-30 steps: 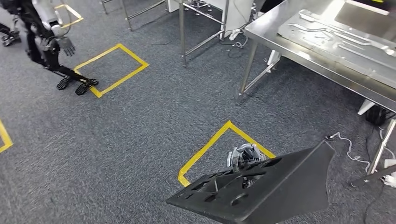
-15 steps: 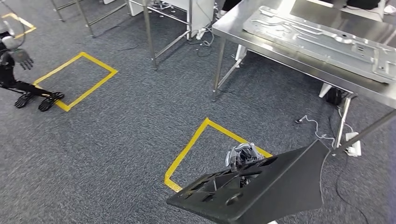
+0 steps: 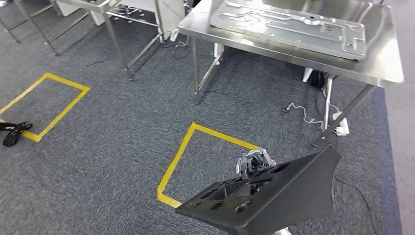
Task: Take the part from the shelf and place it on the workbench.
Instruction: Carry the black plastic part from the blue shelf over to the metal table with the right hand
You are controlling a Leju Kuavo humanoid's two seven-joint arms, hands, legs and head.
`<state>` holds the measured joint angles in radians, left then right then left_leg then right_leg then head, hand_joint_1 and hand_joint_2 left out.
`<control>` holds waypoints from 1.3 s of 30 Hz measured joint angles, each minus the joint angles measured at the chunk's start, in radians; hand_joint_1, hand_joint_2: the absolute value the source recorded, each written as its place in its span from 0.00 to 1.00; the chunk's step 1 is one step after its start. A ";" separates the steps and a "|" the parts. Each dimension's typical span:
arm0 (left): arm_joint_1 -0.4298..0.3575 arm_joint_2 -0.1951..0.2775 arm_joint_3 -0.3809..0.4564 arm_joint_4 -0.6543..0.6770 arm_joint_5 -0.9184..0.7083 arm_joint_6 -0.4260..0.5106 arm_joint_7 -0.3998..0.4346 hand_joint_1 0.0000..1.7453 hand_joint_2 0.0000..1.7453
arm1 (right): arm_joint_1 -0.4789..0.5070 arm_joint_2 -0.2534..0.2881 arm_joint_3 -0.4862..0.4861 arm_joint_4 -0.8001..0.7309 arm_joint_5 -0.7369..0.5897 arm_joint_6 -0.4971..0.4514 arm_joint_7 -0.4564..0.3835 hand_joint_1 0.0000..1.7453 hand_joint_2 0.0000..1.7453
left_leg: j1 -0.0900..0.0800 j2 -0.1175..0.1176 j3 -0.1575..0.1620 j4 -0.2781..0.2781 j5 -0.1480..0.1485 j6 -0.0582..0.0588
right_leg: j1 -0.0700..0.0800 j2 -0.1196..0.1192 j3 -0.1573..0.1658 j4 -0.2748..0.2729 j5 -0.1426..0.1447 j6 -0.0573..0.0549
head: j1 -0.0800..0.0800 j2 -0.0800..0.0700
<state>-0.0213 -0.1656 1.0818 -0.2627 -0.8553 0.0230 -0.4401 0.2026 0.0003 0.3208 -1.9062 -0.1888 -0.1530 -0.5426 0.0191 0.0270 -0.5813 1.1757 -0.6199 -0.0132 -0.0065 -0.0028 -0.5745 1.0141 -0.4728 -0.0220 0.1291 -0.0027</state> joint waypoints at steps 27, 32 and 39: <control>-0.004 -0.001 0.004 0.000 0.004 -0.005 0.005 0.00 1.00 | -0.002 0.000 0.003 0.012 0.041 -0.020 0.004 1.00 1.00 | -0.003 0.073 0.071 -0.164 0.094 0.003 | -0.004 -0.052 -0.009 0.013 -0.007 0.027 | 0.004 0.000; 0.004 0.001 0.012 0.000 0.010 -0.020 0.013 0.00 1.00 | -0.012 0.000 0.024 0.021 0.060 -0.018 0.003 1.00 1.00 | 0.001 -0.017 -0.063 0.082 -0.006 -0.005 | -0.002 -0.017 0.013 0.005 -0.021 -0.002 | 0.003 0.000; 0.011 0.006 0.026 0.000 0.008 -0.030 0.020 0.00 1.00 | -0.014 0.000 0.037 0.037 0.073 -0.021 0.004 1.00 1.00 | -0.009 -0.021 -0.015 -0.116 0.145 0.023 | 0.005 0.015 0.066 0.011 -0.075 0.017 | 0.003 0.000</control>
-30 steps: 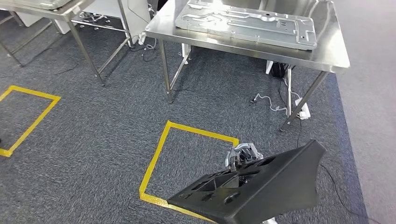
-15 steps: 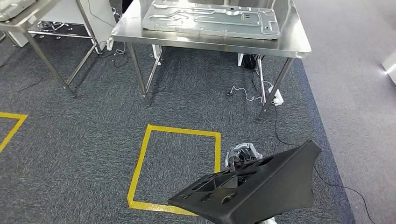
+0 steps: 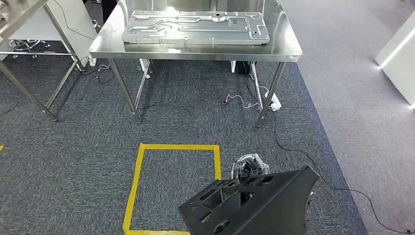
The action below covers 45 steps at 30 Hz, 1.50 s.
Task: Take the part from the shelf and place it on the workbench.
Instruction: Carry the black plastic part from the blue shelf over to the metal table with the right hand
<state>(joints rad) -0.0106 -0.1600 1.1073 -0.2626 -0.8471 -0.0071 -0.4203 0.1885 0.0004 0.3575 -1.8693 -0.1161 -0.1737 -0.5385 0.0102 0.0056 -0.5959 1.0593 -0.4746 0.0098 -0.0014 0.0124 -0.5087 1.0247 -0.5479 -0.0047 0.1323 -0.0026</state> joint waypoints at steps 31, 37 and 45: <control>0.019 0.004 0.026 0.000 -0.012 -0.010 0.017 0.00 1.00 | -0.013 0.000 0.037 0.045 0.031 -0.027 0.016 1.00 1.00 | -0.006 -0.002 -0.070 0.026 0.031 0.009 | 0.001 0.009 0.098 -0.012 -0.070 -0.002 | -0.008 0.000; 0.006 0.004 0.026 -0.001 -0.015 -0.010 0.017 0.00 1.00 | -0.022 0.000 0.038 0.044 0.032 -0.031 0.015 1.00 1.00 | 0.001 -0.008 0.028 -0.041 -0.002 0.041 | -0.006 -0.002 -0.042 0.227 -0.022 0.031 | -0.008 0.000; 0.012 0.003 0.027 0.000 -0.015 -0.010 0.017 0.00 1.00 | -0.018 0.000 0.038 0.050 0.032 -0.035 0.018 1.00 1.00 | 0.002 -0.018 0.209 -0.085 -0.124 0.023 | -0.005 -0.014 -0.186 0.057 0.094 0.024 | -0.007 0.000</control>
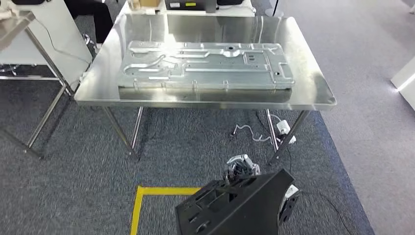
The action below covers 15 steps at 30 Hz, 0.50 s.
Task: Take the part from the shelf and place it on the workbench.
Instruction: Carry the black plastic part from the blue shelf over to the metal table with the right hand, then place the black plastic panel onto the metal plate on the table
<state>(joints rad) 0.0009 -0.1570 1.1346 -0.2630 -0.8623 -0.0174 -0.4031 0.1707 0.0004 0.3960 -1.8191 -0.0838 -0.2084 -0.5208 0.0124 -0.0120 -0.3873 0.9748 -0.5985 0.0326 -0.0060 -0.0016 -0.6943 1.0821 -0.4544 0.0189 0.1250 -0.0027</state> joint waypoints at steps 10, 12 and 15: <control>-0.012 0.000 0.000 0.000 0.000 0.000 0.001 0.00 1.00 | -0.005 0.002 0.004 -0.001 0.002 -0.001 -0.001 1.00 1.00 | 0.001 0.005 -0.231 0.323 -0.097 -0.036 | 0.001 0.013 0.153 -0.074 -0.035 -0.056 | -0.001 0.000; -0.007 0.001 0.001 0.000 0.000 0.000 0.001 0.00 1.00 | -0.005 0.002 0.006 -0.001 0.004 -0.002 0.000 1.00 1.00 | 0.001 0.005 -0.265 0.269 -0.123 -0.034 | 0.002 0.017 0.199 -0.075 -0.070 -0.053 | -0.001 0.000; -0.001 0.004 0.004 0.000 -0.004 -0.001 0.002 0.00 1.00 | -0.006 0.002 0.012 0.005 0.014 -0.014 0.011 1.00 1.00 | -0.007 0.004 -0.282 0.125 0.092 -0.020 | 0.006 0.020 0.252 -0.071 -0.124 -0.043 | 0.000 0.000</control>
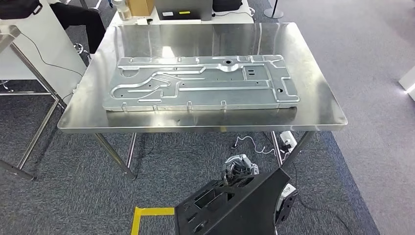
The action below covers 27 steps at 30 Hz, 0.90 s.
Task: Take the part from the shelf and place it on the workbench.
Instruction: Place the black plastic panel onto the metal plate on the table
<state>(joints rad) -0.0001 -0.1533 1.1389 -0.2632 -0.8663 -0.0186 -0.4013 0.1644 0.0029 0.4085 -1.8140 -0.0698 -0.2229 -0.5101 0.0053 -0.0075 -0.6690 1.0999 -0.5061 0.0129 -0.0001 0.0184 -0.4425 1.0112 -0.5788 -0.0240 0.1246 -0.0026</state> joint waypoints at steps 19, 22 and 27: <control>-0.008 0.022 0.007 0.000 -0.085 -0.037 0.016 0.00 1.00 | -0.600 -0.121 -0.045 0.308 0.957 -0.153 0.371 1.00 1.00 | 0.009 -0.012 0.181 -0.079 -0.025 -0.007 | -0.005 -0.017 -0.207 0.025 0.167 0.021 | -0.001 0.000; -0.008 0.026 0.007 0.000 -0.089 -0.039 0.016 0.00 1.00 | -0.628 -0.124 -0.045 0.313 0.870 -0.155 0.363 1.00 1.00 | 0.010 -0.006 0.149 0.000 -0.069 -0.018 | -0.011 -0.019 -0.181 0.009 0.160 0.003 | -0.001 0.000; -0.010 0.031 0.007 0.000 -0.093 -0.040 0.016 0.00 1.00 | -0.634 -0.125 -0.045 0.322 0.854 -0.156 0.360 1.00 1.00 | 0.011 -0.001 0.018 0.158 -0.094 -0.033 | -0.008 -0.016 -0.164 0.014 0.138 -0.004 | -0.001 0.000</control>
<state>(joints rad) -0.0100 -0.1224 1.1463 -0.2628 -0.9598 -0.0590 -0.3853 -0.4696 -0.1219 0.3632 -1.4923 0.7845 -0.3792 -0.1504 0.0168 -0.0086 -0.6512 1.2584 -0.6000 -0.0196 -0.0078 0.0021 -0.6068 1.0253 -0.4404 -0.0282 0.1236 -0.0027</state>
